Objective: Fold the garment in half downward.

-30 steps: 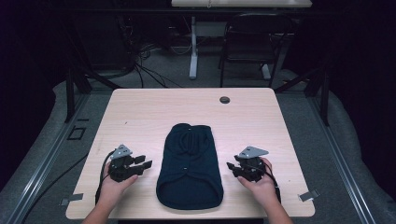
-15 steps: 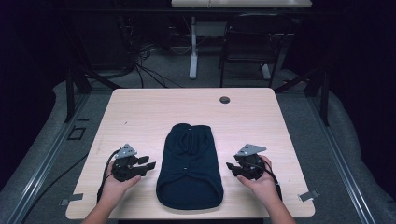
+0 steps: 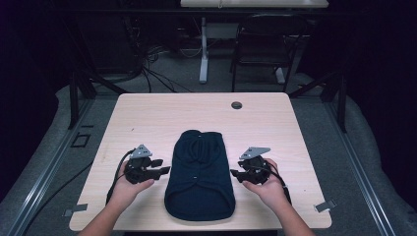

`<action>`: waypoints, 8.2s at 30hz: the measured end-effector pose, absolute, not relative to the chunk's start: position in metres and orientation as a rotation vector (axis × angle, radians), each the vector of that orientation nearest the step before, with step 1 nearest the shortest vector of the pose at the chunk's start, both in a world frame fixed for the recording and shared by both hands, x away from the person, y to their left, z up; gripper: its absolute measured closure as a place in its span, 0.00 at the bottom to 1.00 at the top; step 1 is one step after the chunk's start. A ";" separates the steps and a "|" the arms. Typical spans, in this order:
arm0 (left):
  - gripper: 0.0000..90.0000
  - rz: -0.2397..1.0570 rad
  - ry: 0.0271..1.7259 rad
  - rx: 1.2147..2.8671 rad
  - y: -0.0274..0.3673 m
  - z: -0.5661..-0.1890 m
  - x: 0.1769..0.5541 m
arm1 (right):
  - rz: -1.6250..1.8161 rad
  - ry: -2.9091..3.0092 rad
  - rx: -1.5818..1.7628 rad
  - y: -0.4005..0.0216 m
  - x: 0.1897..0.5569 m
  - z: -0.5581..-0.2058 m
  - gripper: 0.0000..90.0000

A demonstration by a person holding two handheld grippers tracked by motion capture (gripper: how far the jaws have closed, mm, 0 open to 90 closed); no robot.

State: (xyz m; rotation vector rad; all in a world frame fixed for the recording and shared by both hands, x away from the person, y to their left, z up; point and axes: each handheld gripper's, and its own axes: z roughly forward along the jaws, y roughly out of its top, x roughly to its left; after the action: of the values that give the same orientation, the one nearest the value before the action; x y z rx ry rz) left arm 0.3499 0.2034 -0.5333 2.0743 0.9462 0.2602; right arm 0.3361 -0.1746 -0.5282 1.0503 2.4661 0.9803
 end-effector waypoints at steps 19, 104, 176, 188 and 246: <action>0.66 0.245 0.887 2.154 0.176 -0.506 0.382 | 0.928 2.537 0.956 -0.154 0.368 -0.503 0.63; 0.70 0.397 0.922 2.313 0.122 -0.547 0.500 | 0.734 2.664 0.987 -0.111 0.467 -0.554 0.87; 0.92 0.620 0.735 2.378 0.135 -0.490 0.485 | 0.669 2.546 0.613 -0.095 0.483 -0.484 0.90; 0.92 0.714 0.709 2.330 0.132 -0.449 0.490 | 0.671 2.462 0.582 -0.095 0.487 -0.444 0.90; 0.91 0.909 0.656 2.128 0.138 -0.382 0.475 | 0.750 2.199 0.476 -0.089 0.471 -0.378 0.90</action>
State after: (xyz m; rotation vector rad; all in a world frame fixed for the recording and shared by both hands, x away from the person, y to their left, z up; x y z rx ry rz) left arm 0.4752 0.1382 -0.3820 2.1282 0.6561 0.9086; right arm 0.4706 -0.0889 -0.3779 0.4761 2.1990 0.7499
